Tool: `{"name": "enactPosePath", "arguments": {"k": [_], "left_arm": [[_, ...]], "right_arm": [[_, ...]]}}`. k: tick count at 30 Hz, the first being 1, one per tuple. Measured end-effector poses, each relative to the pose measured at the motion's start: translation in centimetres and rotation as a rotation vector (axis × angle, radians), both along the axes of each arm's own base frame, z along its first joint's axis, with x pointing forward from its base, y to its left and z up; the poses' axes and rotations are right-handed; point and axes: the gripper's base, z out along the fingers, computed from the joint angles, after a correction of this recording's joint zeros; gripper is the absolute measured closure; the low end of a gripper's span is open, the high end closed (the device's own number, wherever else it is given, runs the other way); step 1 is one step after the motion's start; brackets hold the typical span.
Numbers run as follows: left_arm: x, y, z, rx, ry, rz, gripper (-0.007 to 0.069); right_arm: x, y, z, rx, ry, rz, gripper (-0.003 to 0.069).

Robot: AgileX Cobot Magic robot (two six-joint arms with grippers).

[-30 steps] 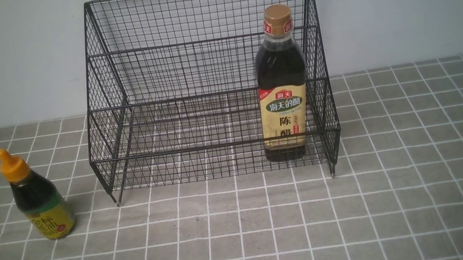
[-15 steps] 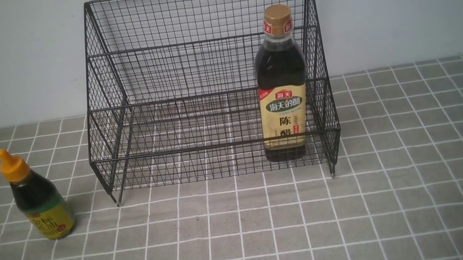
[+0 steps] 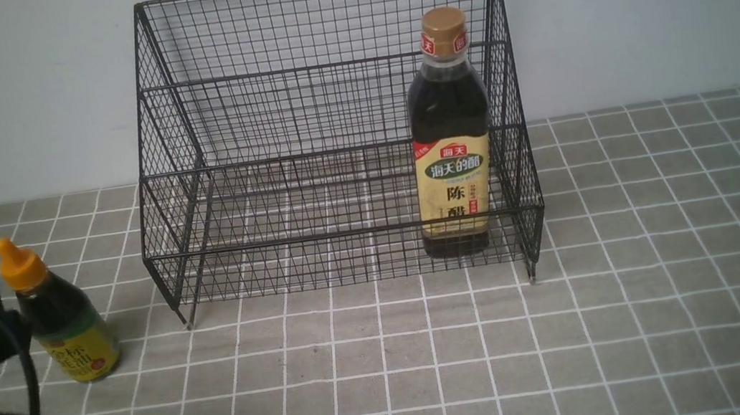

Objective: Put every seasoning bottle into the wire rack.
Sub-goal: Use the left arm to grab the condiment bottle closest to it

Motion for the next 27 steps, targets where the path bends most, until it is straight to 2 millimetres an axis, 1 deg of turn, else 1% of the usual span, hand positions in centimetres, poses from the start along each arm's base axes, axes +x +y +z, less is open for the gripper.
{"name": "enactPosePath", "arguments": {"k": [3,6,7,11,17,21,24,26,27], "left_arm": [[1.4,0.2,-1.1,0.001,0.001,0.023,0.0076],[3.5,0.3,-3.1,0.003,0.084,0.029,0.0072],[3.6,0.3,-3.2,0.003,0.089,0.029,0.0072],[6.1,0.3,-5.2,0.004,0.165,0.030,0.0072],[8.0,0.5,-6.6,-0.005,0.202,0.049,0.0072],[9.0,0.8,-6.7,-0.019,0.194,0.078,0.0081],[9.4,0.8,-6.5,-0.020,0.183,0.078,0.0128],[9.8,0.7,-6.2,-0.018,0.166,0.074,0.0239],[10.0,0.7,-6.0,-0.018,0.158,0.073,0.0332]], "right_arm": [[0.0,0.0,0.0,0.002,0.000,0.000,0.0672],[0.0,0.0,0.0,0.002,0.000,0.000,0.0672],[0.0,0.0,0.0,0.002,0.000,0.000,0.0672],[0.0,0.0,0.0,0.002,0.000,0.000,0.0672],[0.0,0.0,0.0,0.002,0.000,0.000,0.0672],[0.0,0.0,0.0,0.002,0.000,0.000,0.0672],[0.0,0.0,0.0,0.002,0.000,0.000,0.0672],[0.0,0.0,0.0,0.002,0.000,0.000,0.0672],[0.0,0.0,0.0,0.002,0.000,0.000,0.0672]]}}
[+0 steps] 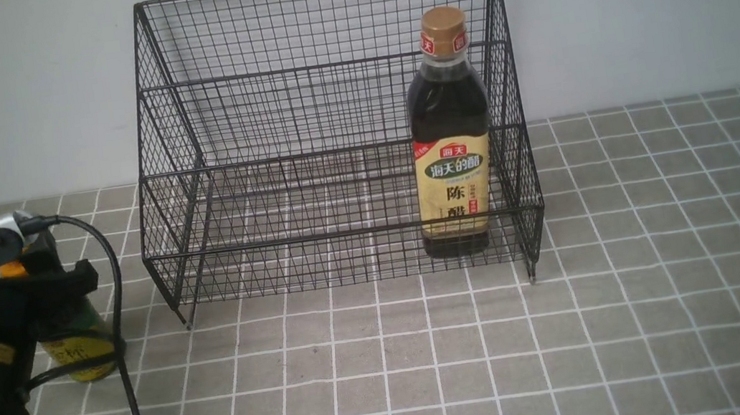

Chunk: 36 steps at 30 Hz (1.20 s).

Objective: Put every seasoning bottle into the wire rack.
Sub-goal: Use the left arm to grab the condiment bottle closest to it, then use the left arm to put the condiment bottle back on the shelf

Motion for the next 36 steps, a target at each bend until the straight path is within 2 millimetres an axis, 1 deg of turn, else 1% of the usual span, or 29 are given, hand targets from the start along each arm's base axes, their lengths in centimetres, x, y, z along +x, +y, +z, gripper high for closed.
{"name": "enactPosePath", "arguments": {"k": [1,2,6,8,9,10,11,12,13,14,16,17,18,20,21,23,24,25,27,29,30,32,35,36], "left_arm": [[0.0,0.0,0.0,0.000,0.000,0.000,0.0366],[0.1,0.0,0.1,0.001,-0.003,-0.001,0.0377],[-0.1,-0.2,0.8,-0.001,0.000,-0.017,0.0377],[-0.6,-0.5,2.5,0.012,-0.016,-0.059,0.0377],[-0.6,-0.6,2.6,0.011,-0.011,-0.062,0.0377],[-0.8,-0.7,3.3,0.019,-0.020,-0.073,0.0377],[-1.3,-0.8,4.4,0.037,-0.021,-0.090,0.0377],[-1.4,-0.8,4.5,0.038,-0.011,-0.092,0.0377],[-1.9,-0.9,5.7,0.056,-0.011,-0.099,0.0377],[-1.9,-0.9,5.8,0.060,-0.009,-0.100,0.0377],[-2.5,-1.1,7.8,0.073,0.011,-0.121,0.0377],[-2.6,-1.1,8.3,0.078,0.000,-0.126,0.0377],[-2.8,-1.3,9.8,0.094,-0.010,-0.151,0.0377],[-3.1,-1.7,11.7,0.116,-0.026,-0.188,0.0377],[-3.4,-2.0,13.3,0.131,-0.054,-0.214,0.0377],[-3.5,-2.6,14.8,0.157,-0.071,-0.252,0.0377],[-3.5,-3.1,15.5,0.178,-0.083,-0.278,0.0377],[-3.5,-3.3,15.8,0.190,-0.086,-0.291,0.0377],[-3.4,-5.8,17.9,0.269,-0.139,-0.404,0.0377],[-3.3,-6.8,18.4,0.277,-0.155,-0.444,0.0377],[-3.1,-7.8,18.9,0.269,-0.170,-0.478,0.0377],[-2.3,-9.2,19.3,0.244,-0.178,-0.517,0.0377],[-0.5,-9.9,18.5,0.212,-0.158,-0.525,0.0377],[0.1,-10.1,18.0,0.207,-0.142,-0.528,0.0377]], "right_arm": [[0.0,0.0,0.0,0.000,0.000,0.000,0.0672],[0.0,0.0,0.0,0.000,0.000,0.000,0.0672],[0.0,0.0,0.0,-0.001,0.000,0.000,0.0672],[0.0,0.0,0.0,-0.001,0.000,0.000,0.0672],[0.0,0.0,0.0,-0.001,0.000,0.000,0.0672],[0.0,0.0,0.0,-0.001,0.000,0.000,0.0672],[0.0,0.0,0.0,-0.001,0.000,0.000,0.0672],[0.0,0.0,0.0,-0.001,0.000,0.000,0.0672],[0.0,0.0,0.0,-0.001,0.000,0.000,0.0672],[0.0,0.0,0.0,-0.001,0.000,0.000,0.0672],[0.0,0.0,0.0,-0.001,0.000,0.000,0.0672],[0.0,0.0,0.0,-0.001,0.000,0.000,0.0672],[0.0,0.0,0.0,-0.001,0.000,0.000,0.0672],[0.0,0.0,0.0,-0.001,0.000,0.000,0.0672],[0.0,0.0,0.0,-0.001,0.000,0.000,0.0672],[0.0,0.0,0.0,-0.001,0.000,0.000,0.0672],[0.0,0.0,0.0,-0.001,0.000,0.000,0.0672],[0.0,0.0,0.0,-0.001,0.000,0.000,0.0672],[0.0,0.0,0.0,-0.001,0.000,0.000,0.0672],[0.0,0.0,0.0,-0.001,0.000,0.000,0.0672],[0.0,0.0,0.0,-0.001,0.000,0.000,0.0672],[0.0,0.0,0.0,-0.001,0.000,0.000,0.0672],[0.0,0.0,0.0,-0.001,0.000,0.000,0.0672],[0.0,0.0,0.0,-0.001,0.000,0.000,0.0672]]}}
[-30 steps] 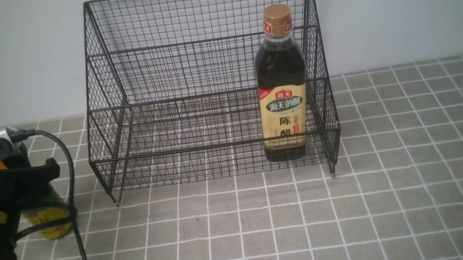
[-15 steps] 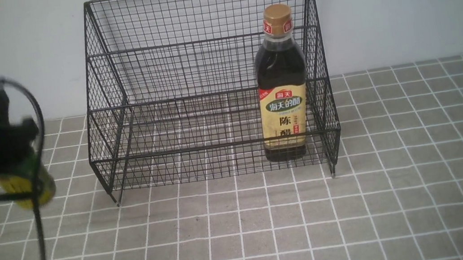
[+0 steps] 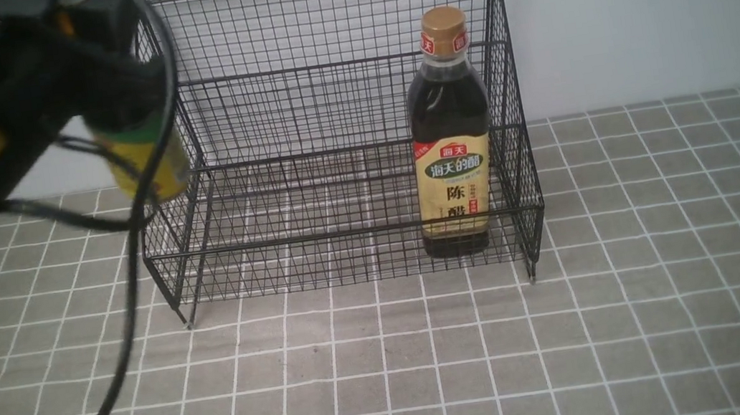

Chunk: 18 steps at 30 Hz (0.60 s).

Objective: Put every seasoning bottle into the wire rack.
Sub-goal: Use the left arm to put the condiment bottle back on the shelf

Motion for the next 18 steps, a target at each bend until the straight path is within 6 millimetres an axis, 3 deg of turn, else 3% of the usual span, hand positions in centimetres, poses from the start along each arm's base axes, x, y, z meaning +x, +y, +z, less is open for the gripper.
{"name": "enactPosePath", "arguments": {"k": [9,18], "left_arm": [[4.0,-1.2,-5.9,-0.010,0.116,-0.014,0.0377],[5.0,-1.3,-8.9,-0.006,0.261,0.006,0.0377]], "right_arm": [[0.0,0.0,0.0,0.000,0.000,0.000,0.0672],[0.0,0.0,0.0,0.000,0.000,0.000,0.0673]]}}
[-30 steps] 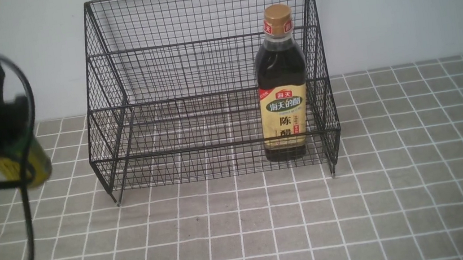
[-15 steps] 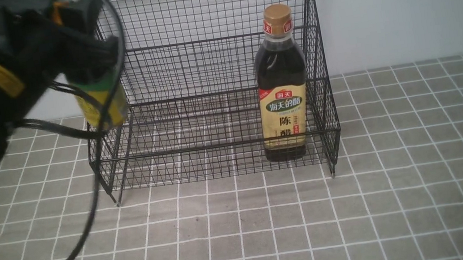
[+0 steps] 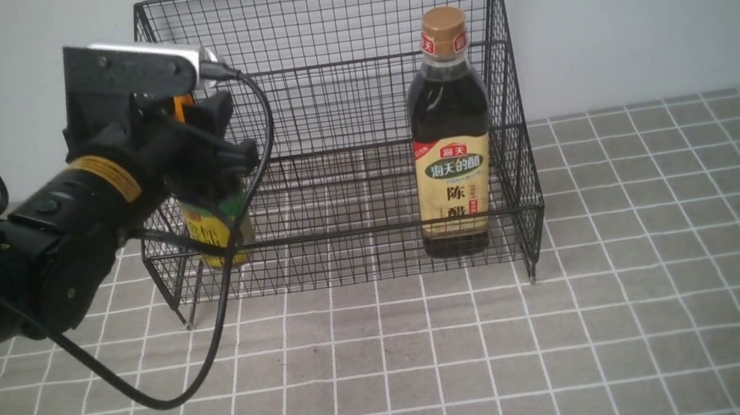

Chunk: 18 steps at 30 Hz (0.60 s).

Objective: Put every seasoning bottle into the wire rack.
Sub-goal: Use the left arm to put the condiment bottle back on the shelf

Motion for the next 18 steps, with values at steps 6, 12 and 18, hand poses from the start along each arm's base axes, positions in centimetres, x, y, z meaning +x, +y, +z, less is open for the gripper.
{"name": "enactPosePath", "arguments": {"k": [6,12,18], "left_arm": [[0.1,0.2,-1.2,-0.005,0.109,0.026,0.0377],[0.2,0.2,-1.6,0.003,0.156,0.040,0.0314],[-0.4,0.4,-0.5,0.007,0.154,0.046,0.0134]], "right_arm": [[0.0,0.0,0.0,0.000,0.000,0.000,0.0673],[0.0,0.0,0.0,0.000,0.000,0.000,0.0673],[0.0,0.0,0.0,0.000,0.000,0.000,0.0673]]}}
